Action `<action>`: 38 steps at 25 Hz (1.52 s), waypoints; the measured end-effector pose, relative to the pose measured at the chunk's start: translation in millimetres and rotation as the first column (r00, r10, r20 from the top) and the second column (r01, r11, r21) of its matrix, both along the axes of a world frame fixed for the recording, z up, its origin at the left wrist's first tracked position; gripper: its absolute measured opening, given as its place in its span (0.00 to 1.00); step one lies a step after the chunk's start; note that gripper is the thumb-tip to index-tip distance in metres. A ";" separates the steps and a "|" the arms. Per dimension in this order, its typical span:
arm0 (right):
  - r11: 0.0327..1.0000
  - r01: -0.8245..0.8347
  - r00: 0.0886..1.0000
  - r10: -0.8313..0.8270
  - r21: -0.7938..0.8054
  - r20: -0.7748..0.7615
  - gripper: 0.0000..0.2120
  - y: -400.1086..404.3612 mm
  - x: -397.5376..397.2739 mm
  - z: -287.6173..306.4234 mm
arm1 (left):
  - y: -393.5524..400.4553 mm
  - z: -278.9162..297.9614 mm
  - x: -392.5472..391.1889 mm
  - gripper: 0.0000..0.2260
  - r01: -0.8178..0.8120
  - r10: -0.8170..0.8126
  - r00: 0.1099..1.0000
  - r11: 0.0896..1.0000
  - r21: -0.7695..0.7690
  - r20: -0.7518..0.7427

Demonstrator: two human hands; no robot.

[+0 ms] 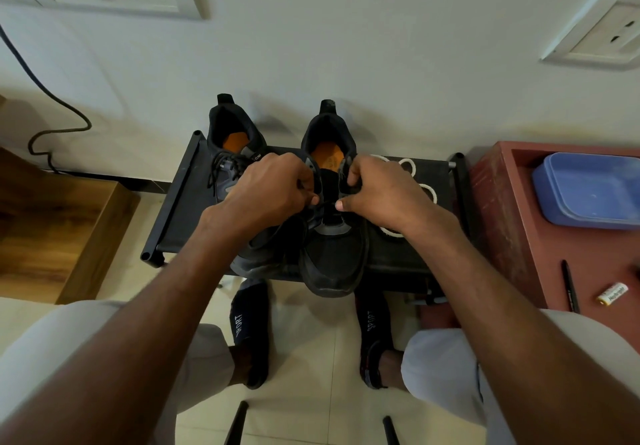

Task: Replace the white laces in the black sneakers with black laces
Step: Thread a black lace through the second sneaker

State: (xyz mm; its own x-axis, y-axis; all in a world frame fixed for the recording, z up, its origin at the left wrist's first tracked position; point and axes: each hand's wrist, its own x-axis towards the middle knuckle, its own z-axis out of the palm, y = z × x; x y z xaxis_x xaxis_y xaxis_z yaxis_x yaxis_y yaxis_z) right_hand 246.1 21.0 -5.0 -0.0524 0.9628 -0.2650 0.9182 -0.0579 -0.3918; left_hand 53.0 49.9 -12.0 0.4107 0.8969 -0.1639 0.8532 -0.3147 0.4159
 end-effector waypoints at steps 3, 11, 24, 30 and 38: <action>0.999 -0.045 0.998 0.046 -0.009 0.048 0.13 -0.6 -1.7 -3.5 | -1.2 1.3 1.5 0.06 0.000 0.000 1.000 1.000 0.005 -0.006; 0.967 0.186 0.976 -0.203 0.175 0.082 0.07 3.7 10.9 -2.6 | -7.8 8.2 3.8 0.04 -0.078 0.085 0.991 0.995 0.066 -0.102; 0.925 -0.127 0.383 -0.287 -0.358 -0.878 0.13 2.2 14.1 55.7 | -13.2 38.2 14.5 0.21 -0.208 0.395 0.625 0.916 -0.345 0.673; 0.924 0.049 0.298 -0.375 -0.378 -0.878 0.09 5.4 16.1 55.7 | -18.8 40.7 24.6 0.27 -0.009 0.541 0.494 0.786 -0.618 0.681; 0.931 0.349 0.920 -0.362 0.108 0.152 0.14 9.5 65.3 31.6 | -4.3 28.5 9.5 0.07 -0.319 0.557 0.465 0.830 -0.457 0.688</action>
